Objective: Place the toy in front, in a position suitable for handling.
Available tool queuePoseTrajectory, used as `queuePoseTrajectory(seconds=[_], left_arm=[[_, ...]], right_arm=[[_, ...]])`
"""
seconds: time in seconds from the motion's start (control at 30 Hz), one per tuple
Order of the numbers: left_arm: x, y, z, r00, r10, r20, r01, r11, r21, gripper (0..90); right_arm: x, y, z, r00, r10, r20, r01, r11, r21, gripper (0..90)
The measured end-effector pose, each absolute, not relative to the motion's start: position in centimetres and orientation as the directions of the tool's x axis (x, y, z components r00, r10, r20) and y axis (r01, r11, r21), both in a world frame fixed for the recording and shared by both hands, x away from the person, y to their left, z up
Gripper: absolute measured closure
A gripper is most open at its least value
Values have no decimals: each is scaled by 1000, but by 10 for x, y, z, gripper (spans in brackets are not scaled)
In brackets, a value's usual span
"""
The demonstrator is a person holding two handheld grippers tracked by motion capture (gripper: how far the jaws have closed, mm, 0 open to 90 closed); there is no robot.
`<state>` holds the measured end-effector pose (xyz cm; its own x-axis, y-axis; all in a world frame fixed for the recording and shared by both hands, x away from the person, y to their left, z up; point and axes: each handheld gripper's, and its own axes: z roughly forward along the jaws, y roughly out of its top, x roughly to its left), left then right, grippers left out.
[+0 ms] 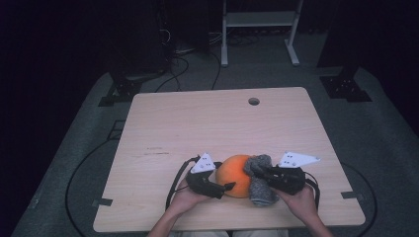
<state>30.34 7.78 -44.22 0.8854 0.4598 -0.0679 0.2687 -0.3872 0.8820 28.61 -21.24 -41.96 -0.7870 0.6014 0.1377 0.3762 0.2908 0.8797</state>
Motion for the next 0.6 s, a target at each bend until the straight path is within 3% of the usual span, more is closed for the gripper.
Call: queuePoseTrajectory(seconds=[0.17,0.27,0.37,0.43,0.53,0.6], left_arm=[[297,76,-436,867,498,10,216,-395,893,357],[288,67,-427,860,492,131,113,-436,893,373],[279,59,-424,865,463,194,60,-480,875,370],[280,60,-427,875,449,181,74,-493,867,305],[291,67,-432,874,481,73,167,-437,884,130],[303,69,-437,867,497,-41,281,-419,863,38]], right_arm=[[288,-231,-420,-716,684,139,433,280,857,806],[274,-221,-402,-768,629,118,338,243,909,805],[265,-200,-394,-810,584,48,266,293,918,805],[267,-191,-403,-815,579,21,268,346,899,805],[273,-196,-412,-811,581,69,308,324,894,805],[273,-198,-412,-811,580,73,312,325,893,805]])
